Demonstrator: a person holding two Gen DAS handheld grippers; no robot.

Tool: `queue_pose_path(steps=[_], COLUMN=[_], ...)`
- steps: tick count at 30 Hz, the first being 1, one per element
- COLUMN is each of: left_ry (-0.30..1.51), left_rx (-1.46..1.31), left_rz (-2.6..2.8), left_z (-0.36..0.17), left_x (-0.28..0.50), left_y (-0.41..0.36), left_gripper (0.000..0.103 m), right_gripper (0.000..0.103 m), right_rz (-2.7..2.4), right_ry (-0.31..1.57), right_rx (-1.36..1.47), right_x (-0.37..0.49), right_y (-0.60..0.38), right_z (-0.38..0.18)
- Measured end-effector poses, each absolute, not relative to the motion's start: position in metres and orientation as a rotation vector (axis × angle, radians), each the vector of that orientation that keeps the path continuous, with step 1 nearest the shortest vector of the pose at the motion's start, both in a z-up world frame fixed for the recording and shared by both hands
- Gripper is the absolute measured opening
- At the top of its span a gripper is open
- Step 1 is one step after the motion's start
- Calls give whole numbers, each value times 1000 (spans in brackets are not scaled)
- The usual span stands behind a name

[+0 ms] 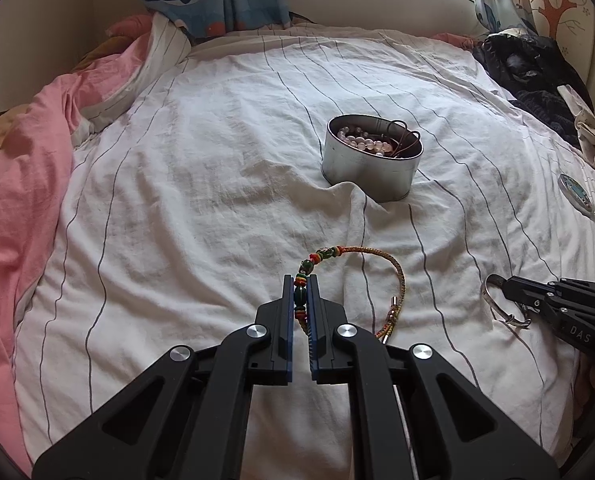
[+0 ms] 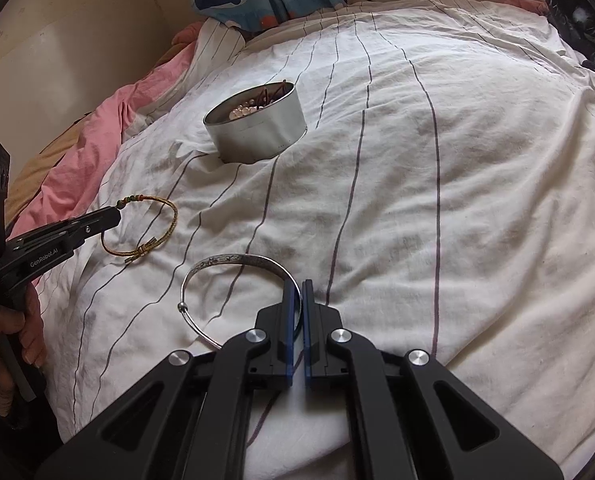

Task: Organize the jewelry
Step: 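Lower both held bracelets into the silver tin and open both tools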

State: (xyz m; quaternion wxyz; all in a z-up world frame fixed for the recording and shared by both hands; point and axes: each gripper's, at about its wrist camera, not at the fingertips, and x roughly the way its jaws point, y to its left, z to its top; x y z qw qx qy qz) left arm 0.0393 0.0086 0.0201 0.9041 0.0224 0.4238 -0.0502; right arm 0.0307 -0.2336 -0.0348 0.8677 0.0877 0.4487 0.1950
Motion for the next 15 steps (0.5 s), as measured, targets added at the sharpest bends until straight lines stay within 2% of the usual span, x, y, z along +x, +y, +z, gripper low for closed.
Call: queue_pose_path(steps=[9,15], left_ry=[856,798], left_rx=[61,-14], left_rz=[-107,-187], left_z=[23,46], left_x=[37,37], left_y=[5,7], left_gripper=[6,6], right_gripper=[4,4], right_rz=[408,430], right_ry=[939,928], right_rx=[185,277], right_x=[30,34], right_y=[-233,-243], right_z=[-34,-33])
